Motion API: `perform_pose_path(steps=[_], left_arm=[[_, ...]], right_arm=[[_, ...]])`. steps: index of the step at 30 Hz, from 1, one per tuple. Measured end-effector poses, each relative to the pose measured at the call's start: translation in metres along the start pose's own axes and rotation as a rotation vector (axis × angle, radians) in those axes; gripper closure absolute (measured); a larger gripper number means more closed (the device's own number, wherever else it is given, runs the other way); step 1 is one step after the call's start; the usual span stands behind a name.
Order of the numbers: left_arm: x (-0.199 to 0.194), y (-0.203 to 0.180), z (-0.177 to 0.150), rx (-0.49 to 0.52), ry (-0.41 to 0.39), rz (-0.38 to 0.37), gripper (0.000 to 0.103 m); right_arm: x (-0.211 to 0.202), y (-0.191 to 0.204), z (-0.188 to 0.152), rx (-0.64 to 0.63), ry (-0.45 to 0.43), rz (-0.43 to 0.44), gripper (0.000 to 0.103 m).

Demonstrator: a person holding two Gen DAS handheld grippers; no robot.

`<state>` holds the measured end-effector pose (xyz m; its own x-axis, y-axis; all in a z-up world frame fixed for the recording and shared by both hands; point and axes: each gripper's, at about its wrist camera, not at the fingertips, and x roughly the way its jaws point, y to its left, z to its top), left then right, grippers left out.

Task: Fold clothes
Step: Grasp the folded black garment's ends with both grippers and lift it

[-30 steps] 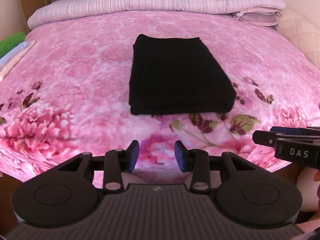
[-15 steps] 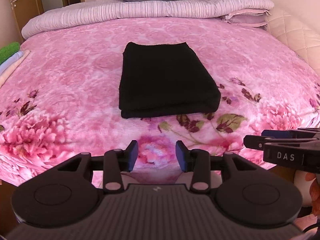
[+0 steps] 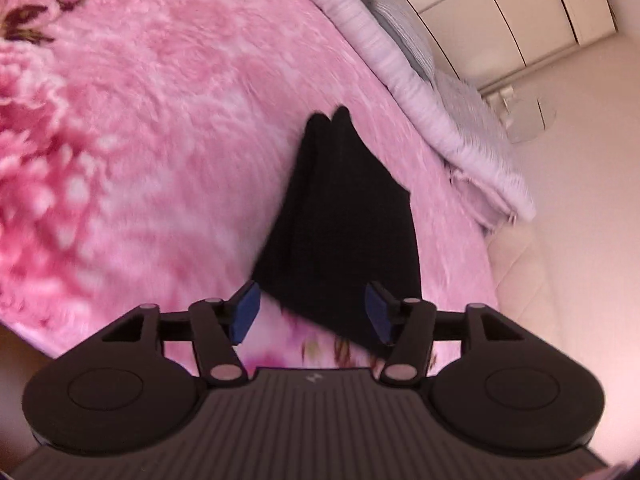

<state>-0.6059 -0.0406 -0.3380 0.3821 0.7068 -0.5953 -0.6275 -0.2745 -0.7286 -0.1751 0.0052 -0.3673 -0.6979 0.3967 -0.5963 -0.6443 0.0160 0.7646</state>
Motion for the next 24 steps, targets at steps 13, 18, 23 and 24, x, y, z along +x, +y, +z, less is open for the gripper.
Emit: perform_pose_path(steps=[13,18,23,24], left_arm=[[0.097,0.026,0.057,-0.049,0.134,-0.035,0.044],[0.113,0.027,0.065,-0.062,0.156,-0.087,0.043],[0.132,0.020,0.070,-0.033,0.183,-0.120,0.044],[0.136,0.020,0.072,-0.039,0.184,-0.131,0.045]], right_arm=[[0.059,-0.003,0.089,0.099,-0.024,0.062,0.030],[0.077,-0.003,0.103,0.101,0.005,0.095,0.030],[0.097,-0.001,0.112,0.092,0.032,0.143,0.030],[0.101,0.000,0.114,0.082,0.040,0.151,0.030]])
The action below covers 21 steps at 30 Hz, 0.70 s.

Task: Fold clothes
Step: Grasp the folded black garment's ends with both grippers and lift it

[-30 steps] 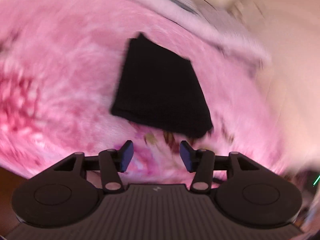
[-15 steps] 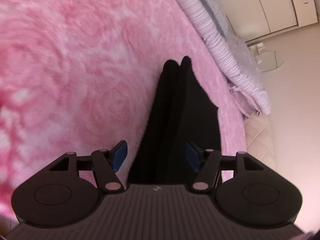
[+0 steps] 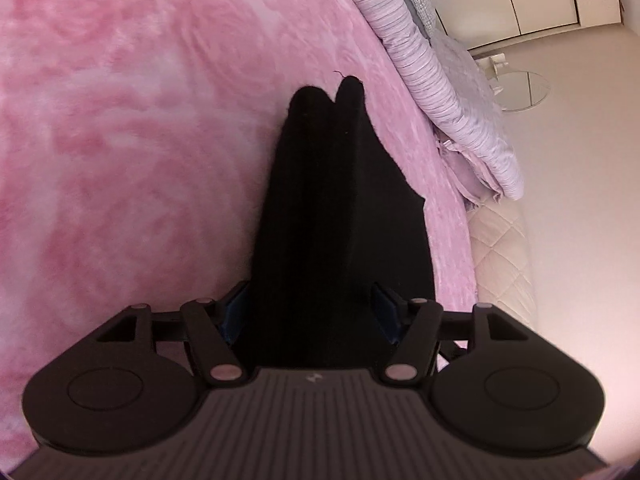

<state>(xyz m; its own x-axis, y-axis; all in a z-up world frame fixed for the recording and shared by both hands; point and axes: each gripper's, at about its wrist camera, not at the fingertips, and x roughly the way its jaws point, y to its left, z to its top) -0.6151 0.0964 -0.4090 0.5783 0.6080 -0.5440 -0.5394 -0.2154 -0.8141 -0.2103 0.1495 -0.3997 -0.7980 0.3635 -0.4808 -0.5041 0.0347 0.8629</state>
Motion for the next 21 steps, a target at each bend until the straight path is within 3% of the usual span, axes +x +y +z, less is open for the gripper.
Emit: perform_pose_path(steps=[5,12,17,21], left_arm=[[0.010,0.004,0.005,-0.001,0.004,-0.053,0.058],[0.024,0.010,0.020,-0.038,0.077,-0.091,0.068],[0.021,-0.001,0.028,-0.087,0.106,-0.057,0.074],[0.002,-0.031,0.042,-0.086,0.103,-0.019,0.075]], right_arm=[[0.021,0.007,0.005,-0.092,0.045,0.012,0.032],[0.038,0.011,0.013,-0.120,0.082,-0.027,0.052],[0.036,0.025,0.019,-0.041,0.113,-0.095,0.058],[0.032,0.056,0.031,-0.013,0.159,-0.126,0.060]])
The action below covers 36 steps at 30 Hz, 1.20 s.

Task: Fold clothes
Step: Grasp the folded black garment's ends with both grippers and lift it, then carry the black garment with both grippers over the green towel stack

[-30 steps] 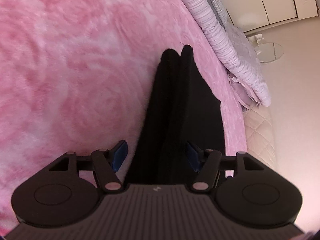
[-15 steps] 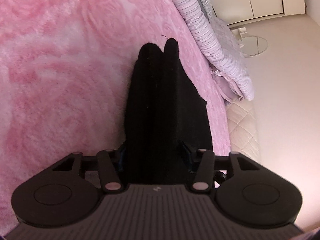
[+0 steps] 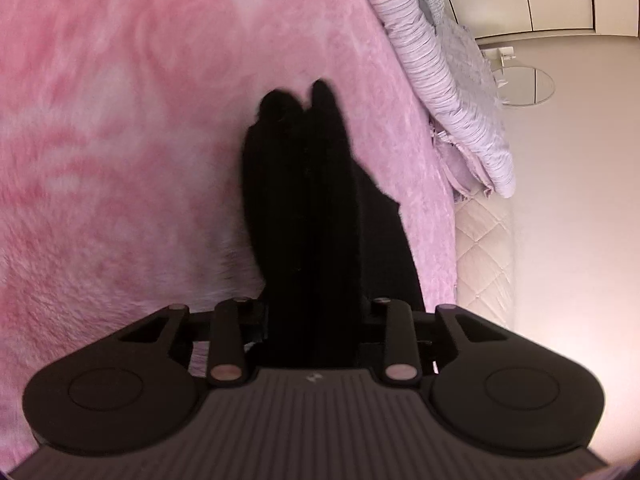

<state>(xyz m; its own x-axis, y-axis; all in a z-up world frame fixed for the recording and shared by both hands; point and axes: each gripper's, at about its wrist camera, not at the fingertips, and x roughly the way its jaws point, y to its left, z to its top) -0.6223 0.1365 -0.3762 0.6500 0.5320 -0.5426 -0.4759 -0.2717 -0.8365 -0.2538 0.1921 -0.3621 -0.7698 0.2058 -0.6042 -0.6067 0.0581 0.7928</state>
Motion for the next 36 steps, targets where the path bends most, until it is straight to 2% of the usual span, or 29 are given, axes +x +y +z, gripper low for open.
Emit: perform_pose_path(steps=[5,11,17,23,32,36], left_arm=[[-0.050,-0.049,0.011,-0.014,-0.020,0.037,0.075],[-0.138,-0.103,0.005,-0.064,-0.154,0.063,0.075],[-0.234,-0.104,0.012,-0.092,-0.291,0.045,0.075],[-0.345,-0.067,0.053,-0.064,-0.358,0.052,0.075],[-0.543,0.026,0.175,0.050,-0.314,0.104,0.075],[-0.594,0.056,0.219,0.077,-0.306,0.141,0.075]], right_arm=[[-0.026,0.051,0.015,0.022,0.043,0.045,0.061],[-0.043,0.135,0.022,-0.010,0.124,0.107,0.061],[-0.023,0.225,0.013,-0.125,0.188,0.169,0.061],[0.051,0.318,-0.027,-0.178,0.203,0.226,0.061],[0.201,0.467,-0.118,-0.128,0.111,0.290,0.061],[0.266,0.519,-0.137,-0.089,0.115,0.288,0.061]])
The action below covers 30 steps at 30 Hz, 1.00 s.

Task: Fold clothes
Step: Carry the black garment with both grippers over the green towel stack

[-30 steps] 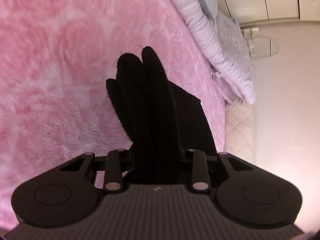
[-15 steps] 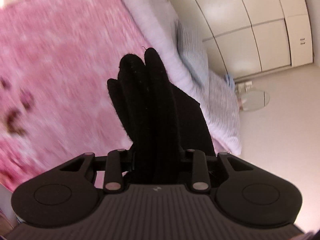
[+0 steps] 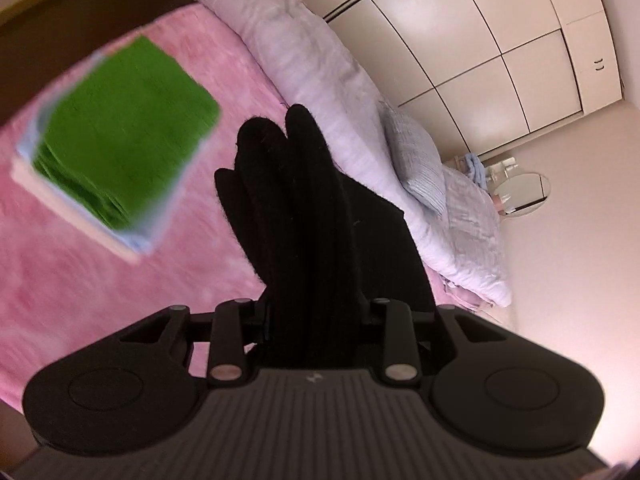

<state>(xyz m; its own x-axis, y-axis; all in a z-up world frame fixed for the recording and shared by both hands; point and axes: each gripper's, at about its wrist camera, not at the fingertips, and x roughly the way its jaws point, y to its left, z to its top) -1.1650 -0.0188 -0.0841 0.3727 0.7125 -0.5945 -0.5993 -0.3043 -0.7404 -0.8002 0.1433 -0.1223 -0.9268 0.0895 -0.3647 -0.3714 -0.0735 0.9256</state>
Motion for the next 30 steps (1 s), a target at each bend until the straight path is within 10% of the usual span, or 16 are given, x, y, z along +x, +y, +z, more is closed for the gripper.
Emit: perform_pose_path(steps=[14,30], left_arm=[[-0.024,0.091,0.097,-0.022,-0.126,0.063,0.075],[0.073,0.194,0.204,0.094,-0.039,-0.016,0.075]], right_arm=[[0.161,0.028,0.024,-0.025,0.053,0.039,0.061],[0.279,-0.013,0.060,-0.054,-0.113,0.016,0.061]])
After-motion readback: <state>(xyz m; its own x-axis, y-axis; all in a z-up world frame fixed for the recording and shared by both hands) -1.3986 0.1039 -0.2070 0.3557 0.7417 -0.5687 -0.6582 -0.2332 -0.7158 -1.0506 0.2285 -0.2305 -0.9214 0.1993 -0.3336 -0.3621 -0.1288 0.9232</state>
